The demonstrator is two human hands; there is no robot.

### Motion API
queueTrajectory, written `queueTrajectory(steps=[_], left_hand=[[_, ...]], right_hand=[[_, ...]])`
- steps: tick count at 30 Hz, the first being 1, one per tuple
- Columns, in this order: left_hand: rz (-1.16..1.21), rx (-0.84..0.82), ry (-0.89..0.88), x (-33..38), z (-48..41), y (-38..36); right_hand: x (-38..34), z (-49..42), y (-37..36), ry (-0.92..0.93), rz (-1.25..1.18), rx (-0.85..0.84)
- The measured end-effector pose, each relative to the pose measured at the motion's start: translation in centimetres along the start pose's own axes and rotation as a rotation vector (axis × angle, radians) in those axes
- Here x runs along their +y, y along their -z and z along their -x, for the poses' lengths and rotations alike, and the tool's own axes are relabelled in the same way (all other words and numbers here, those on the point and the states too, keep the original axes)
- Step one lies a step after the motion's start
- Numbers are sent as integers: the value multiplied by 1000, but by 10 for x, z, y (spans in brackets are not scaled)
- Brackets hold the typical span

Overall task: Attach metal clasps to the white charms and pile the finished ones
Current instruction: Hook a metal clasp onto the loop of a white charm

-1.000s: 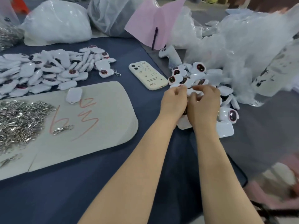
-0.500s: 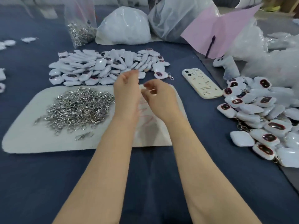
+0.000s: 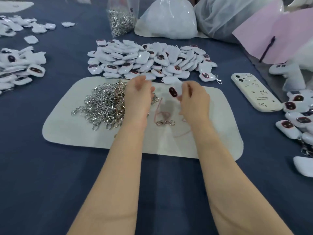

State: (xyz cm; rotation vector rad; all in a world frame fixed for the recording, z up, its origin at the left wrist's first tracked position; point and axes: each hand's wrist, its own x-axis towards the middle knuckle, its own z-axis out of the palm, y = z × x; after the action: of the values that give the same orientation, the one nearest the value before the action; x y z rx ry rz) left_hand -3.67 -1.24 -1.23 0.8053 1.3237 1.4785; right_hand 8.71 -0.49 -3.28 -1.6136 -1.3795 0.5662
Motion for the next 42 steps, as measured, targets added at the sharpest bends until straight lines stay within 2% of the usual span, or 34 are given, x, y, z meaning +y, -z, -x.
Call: queueTrajectory(steps=[3,5,7,9,10,13,14,16,19,22,24,28,31,34,42], left_hand=[[-309,-176,-145,-2,4,-9],[-354,-267,-138,-3,6,-13],[-302,-272,-102,-3,5,-13],[-221,-197,-74,-4,1,-10],[-154,-150,-47,-3,-1,-9],[48,-88,53,-3,-5,-4],[79,-86,74,-3,-6,-4],[85,-96,84,-4,-4,-4],[90,-96,84,-5,-1,-8],[68,-80,74,-5,1,-10],[-11,-88,45,-7,1,-11],[-225,-154,-61,-12,0,-13],[-267,-208,-70,-14,1,-14],[-271,-242,-41,-14,5,-17],[-202,-283,100,-10,9,-18]], right_hand=[[-10,3,10,-26,-255,-83],[-16,4,14,-46,-361,-126],[-19,6,18,-109,-406,-149],[-17,8,22,-133,-274,-212],[-16,10,25,-96,-114,-297],[-22,16,27,89,393,-683],[-25,18,25,127,473,-761],[-29,19,22,173,559,-810],[-26,16,18,143,542,-717],[-12,12,14,97,380,-462],[-3,9,10,26,153,-318],[5,2,13,-177,-486,-165],[6,-1,16,-219,-748,-132],[4,-1,15,-198,-832,-184],[4,-1,11,-148,-679,-178]])
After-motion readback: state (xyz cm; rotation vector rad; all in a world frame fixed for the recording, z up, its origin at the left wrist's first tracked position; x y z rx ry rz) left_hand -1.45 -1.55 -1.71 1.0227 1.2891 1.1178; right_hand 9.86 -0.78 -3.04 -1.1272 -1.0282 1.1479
